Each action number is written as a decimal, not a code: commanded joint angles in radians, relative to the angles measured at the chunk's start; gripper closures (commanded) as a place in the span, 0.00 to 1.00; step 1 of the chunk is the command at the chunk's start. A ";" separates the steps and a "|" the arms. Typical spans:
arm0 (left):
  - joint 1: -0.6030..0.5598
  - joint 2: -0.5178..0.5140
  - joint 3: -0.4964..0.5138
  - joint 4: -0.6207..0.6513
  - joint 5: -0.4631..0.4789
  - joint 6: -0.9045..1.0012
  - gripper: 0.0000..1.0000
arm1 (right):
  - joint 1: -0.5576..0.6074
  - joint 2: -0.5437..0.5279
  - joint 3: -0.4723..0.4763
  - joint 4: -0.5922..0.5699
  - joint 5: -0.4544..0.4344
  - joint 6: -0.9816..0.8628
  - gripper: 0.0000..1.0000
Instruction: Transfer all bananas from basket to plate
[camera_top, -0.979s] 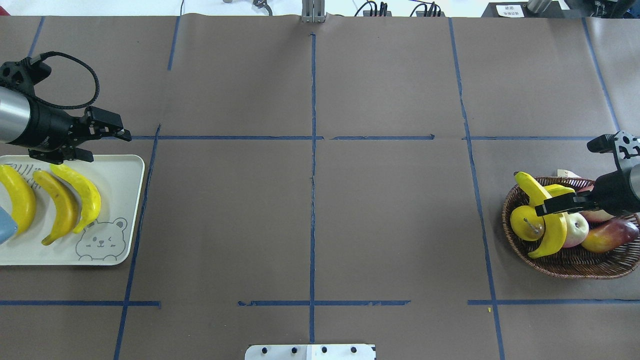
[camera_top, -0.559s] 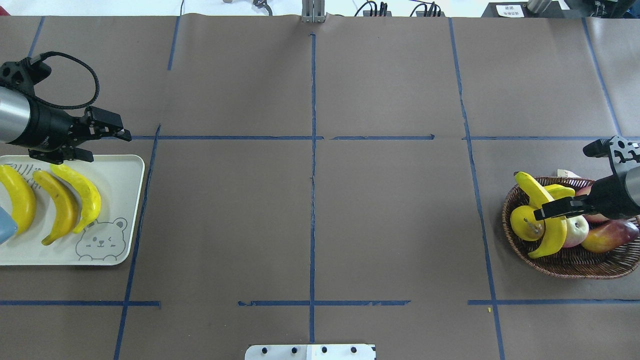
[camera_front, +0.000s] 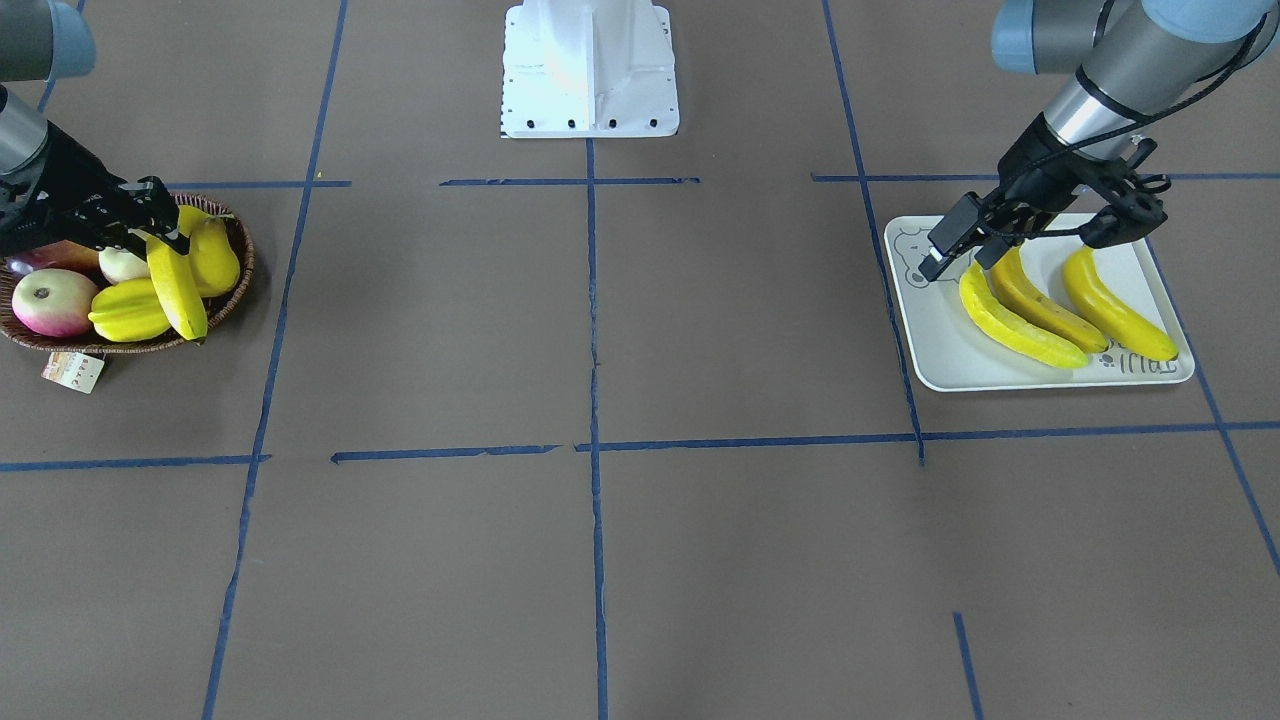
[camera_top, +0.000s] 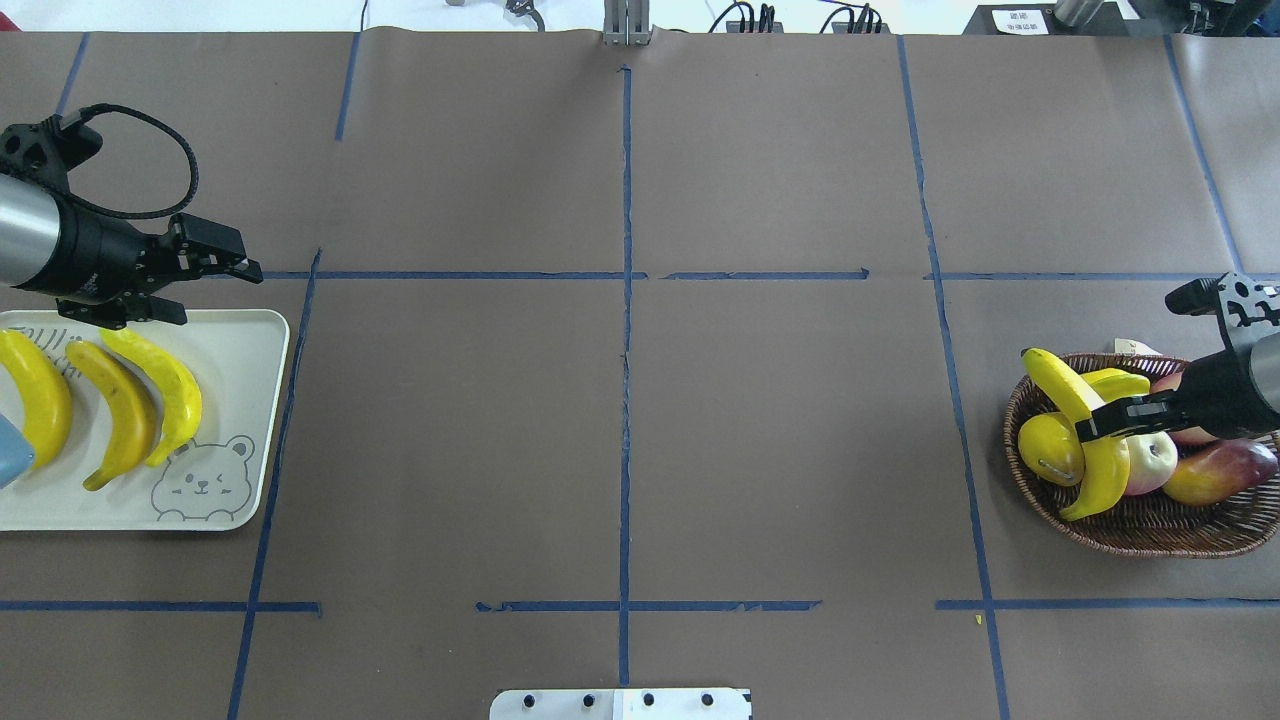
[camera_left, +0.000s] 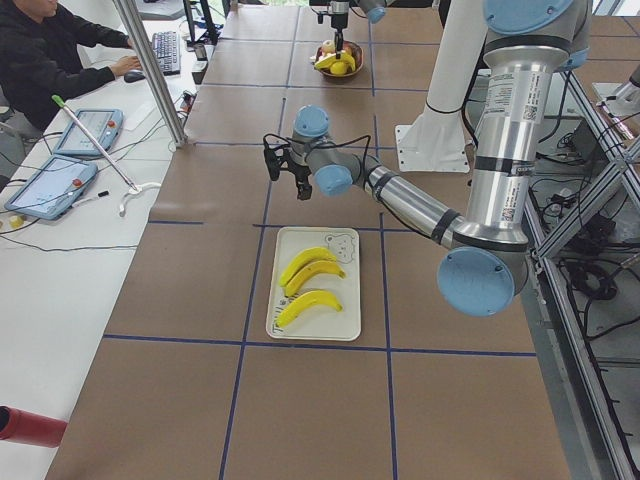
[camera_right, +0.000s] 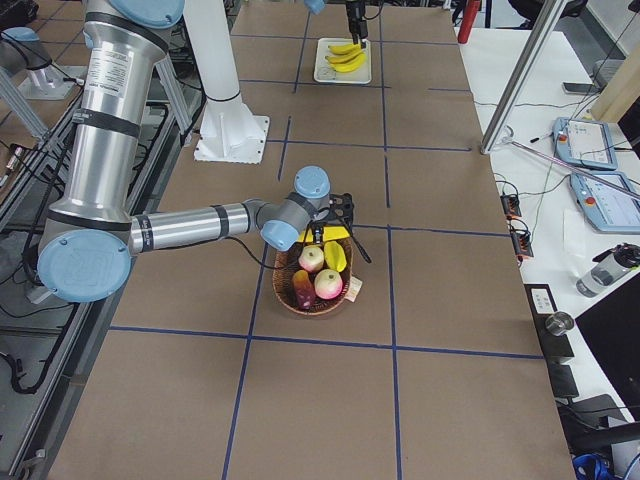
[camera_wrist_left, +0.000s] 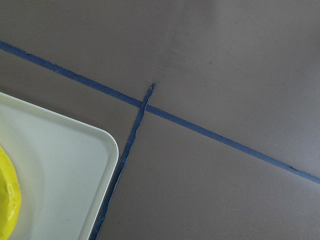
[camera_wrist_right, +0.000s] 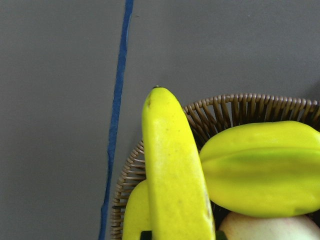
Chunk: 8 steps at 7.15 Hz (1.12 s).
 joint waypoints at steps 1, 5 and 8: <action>0.000 0.000 0.001 0.001 0.001 0.000 0.00 | 0.002 -0.002 0.004 0.004 0.002 0.000 0.87; 0.000 0.002 -0.001 0.000 0.000 0.000 0.00 | 0.106 -0.002 0.103 0.004 0.154 -0.002 0.99; 0.015 -0.012 0.002 -0.003 0.000 0.000 0.00 | 0.050 0.265 0.089 -0.022 0.172 0.175 0.99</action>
